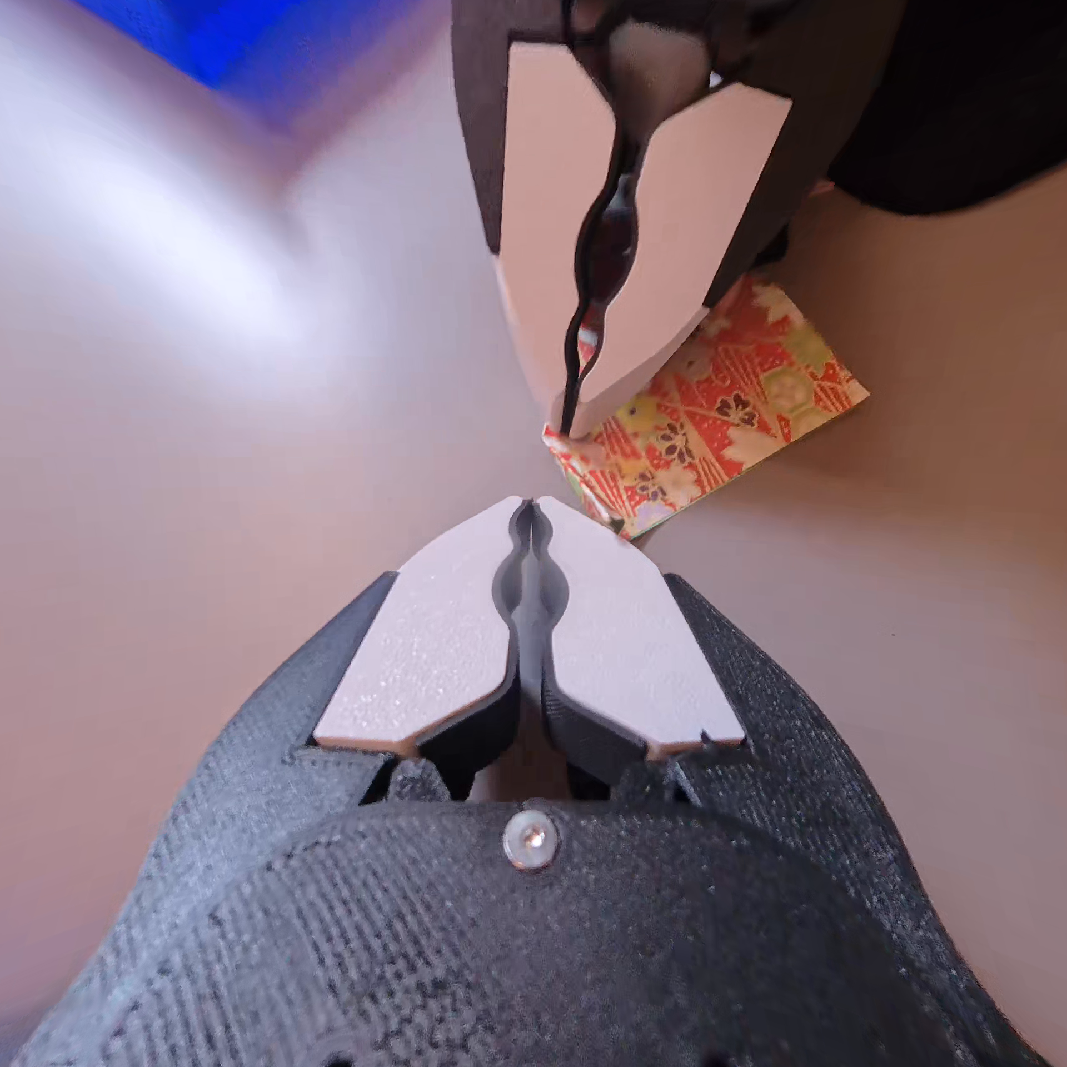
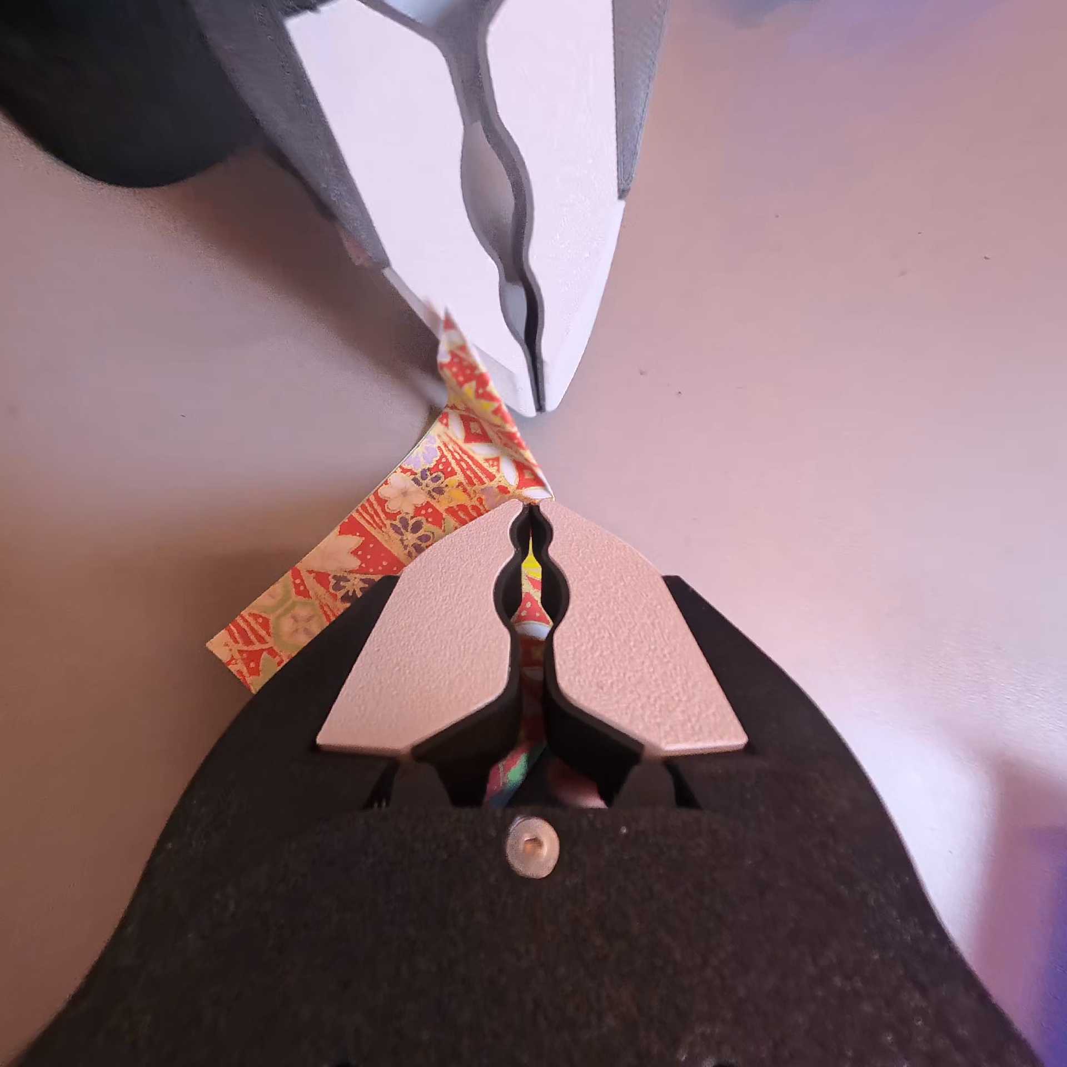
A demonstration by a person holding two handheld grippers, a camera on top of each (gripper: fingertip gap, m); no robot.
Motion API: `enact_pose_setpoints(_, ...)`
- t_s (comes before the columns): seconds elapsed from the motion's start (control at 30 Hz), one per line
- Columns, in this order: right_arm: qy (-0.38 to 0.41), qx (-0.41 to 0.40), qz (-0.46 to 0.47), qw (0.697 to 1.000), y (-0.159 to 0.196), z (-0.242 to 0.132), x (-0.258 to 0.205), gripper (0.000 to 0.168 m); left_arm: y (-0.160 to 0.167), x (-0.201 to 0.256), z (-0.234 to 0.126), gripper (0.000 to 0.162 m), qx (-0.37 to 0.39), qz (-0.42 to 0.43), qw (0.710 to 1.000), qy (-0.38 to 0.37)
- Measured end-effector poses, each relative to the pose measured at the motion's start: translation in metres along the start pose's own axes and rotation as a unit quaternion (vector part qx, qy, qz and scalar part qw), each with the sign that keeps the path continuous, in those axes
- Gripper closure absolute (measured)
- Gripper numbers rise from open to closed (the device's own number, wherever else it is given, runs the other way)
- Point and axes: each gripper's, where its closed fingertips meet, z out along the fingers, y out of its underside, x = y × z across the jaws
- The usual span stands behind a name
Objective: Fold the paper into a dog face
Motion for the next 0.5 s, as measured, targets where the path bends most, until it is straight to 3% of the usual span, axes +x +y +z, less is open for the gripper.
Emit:
enact_pose_setpoints(0.13, 0.002, 0.001, -0.004, 1.0, 0.0, 0.0, 0.0, 0.168, 0.0, -0.002, 0.0, 0.162, 0.017, -0.04, 0.999, 0.026)
enact_pose_setpoints(0.5, 0.005, 0.001, -0.006, 1.0, 0.0, 0.0, 0.0, 0.168, -0.009, 0.017, 0.013, 0.162, 0.006, 0.062, 0.998, 0.015)
